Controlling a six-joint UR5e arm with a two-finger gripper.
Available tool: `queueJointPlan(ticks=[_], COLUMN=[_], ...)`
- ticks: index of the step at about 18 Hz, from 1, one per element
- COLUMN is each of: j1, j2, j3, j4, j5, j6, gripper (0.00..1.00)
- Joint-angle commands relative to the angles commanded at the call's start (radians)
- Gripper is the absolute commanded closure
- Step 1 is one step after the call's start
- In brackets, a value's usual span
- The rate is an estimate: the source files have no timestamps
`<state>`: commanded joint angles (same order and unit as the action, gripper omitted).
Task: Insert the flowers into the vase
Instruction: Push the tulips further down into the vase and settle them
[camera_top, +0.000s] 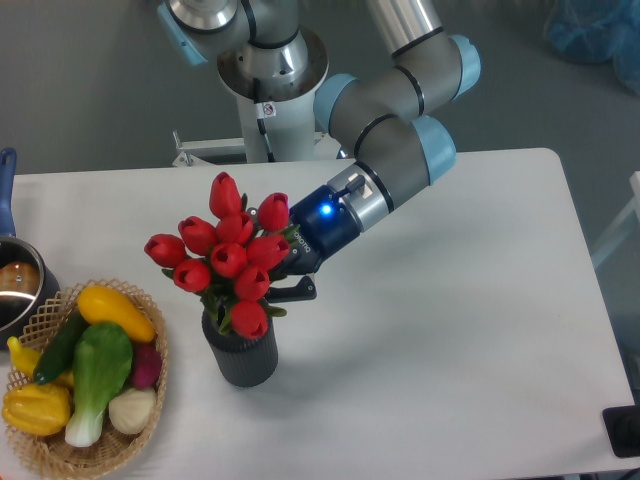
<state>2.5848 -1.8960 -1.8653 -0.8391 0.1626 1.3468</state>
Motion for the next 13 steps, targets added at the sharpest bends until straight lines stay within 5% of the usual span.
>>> queueJointPlan(ticks=[13], j1=[-0.003], j2=[-0.024], j3=[-0.020], j4=[0.000], j5=[0.003], j6=[0.032], gripper=[0.90])
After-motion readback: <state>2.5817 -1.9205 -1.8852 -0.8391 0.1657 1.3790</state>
